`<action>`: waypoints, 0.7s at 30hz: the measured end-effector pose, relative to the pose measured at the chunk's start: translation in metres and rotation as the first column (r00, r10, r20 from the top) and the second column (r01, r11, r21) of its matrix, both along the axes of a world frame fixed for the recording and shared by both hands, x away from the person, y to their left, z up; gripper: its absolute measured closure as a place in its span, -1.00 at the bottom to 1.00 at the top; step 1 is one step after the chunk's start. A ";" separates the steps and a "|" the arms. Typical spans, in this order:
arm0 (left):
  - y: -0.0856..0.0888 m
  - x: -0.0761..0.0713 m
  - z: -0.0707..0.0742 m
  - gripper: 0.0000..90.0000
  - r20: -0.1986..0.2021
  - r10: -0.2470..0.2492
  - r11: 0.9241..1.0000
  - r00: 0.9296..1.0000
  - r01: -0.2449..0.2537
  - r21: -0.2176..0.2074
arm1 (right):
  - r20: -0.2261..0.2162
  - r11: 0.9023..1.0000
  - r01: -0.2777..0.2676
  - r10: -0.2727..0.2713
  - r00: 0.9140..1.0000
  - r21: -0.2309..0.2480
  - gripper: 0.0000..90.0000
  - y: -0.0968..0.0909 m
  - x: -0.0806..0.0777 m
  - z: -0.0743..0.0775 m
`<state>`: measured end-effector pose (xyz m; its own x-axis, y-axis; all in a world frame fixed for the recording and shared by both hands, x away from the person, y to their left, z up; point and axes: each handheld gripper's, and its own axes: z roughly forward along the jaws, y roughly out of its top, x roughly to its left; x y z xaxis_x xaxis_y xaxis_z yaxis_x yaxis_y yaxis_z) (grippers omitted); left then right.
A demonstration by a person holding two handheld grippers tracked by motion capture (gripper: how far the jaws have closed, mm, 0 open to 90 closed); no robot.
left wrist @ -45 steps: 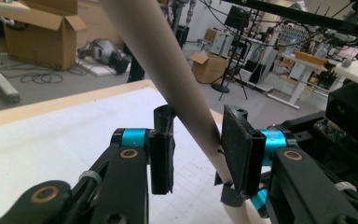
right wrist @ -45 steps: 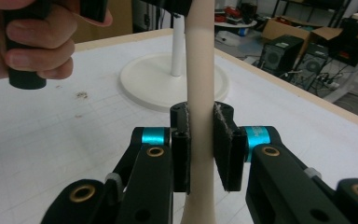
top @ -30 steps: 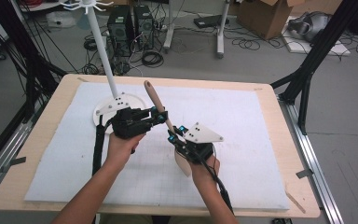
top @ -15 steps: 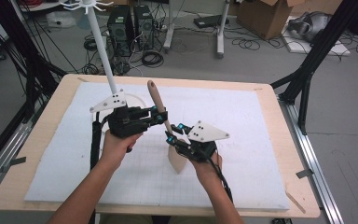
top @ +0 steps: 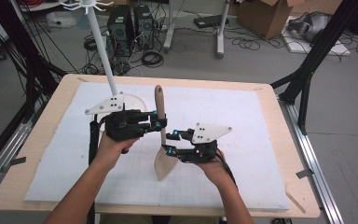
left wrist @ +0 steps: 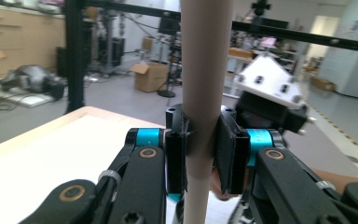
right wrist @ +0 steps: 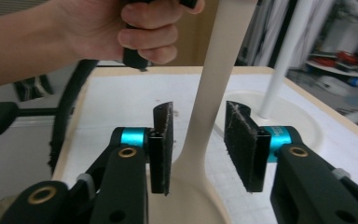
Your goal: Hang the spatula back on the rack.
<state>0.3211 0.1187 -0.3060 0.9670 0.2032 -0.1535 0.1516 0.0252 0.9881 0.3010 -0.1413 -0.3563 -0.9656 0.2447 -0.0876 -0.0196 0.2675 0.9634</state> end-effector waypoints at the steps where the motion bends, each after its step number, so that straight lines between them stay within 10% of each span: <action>1: 0.000 -0.001 0.000 0.67 0.003 -0.010 1.000 1.000 0.010 -0.003 | -0.001 1.000 -0.017 0.017 1.000 0.004 0.49 0.001 0.001 0.000; 5: -0.001 -0.002 0.000 0.67 0.012 -0.020 1.000 1.000 0.020 -0.007 | -0.011 0.999 -0.039 0.039 0.999 0.014 0.67 0.002 0.003 -0.001; 11: 0.000 -0.003 -0.002 0.66 0.026 0.038 0.999 0.999 -0.038 0.005 | -0.065 0.996 0.090 -0.088 0.994 0.018 0.74 0.005 0.000 -0.002; 21: -0.007 -0.007 -0.004 0.38 0.054 0.200 0.979 0.978 -0.202 0.029 | -0.117 0.958 0.285 -0.282 0.952 0.014 0.74 0.018 -0.006 -0.006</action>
<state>0.3141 0.1118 -0.3104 0.9122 0.3986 -0.0950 0.0965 0.0164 0.9952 0.2955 -0.1228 -0.3624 -0.8593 0.5106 0.0291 0.1617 0.2173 0.9626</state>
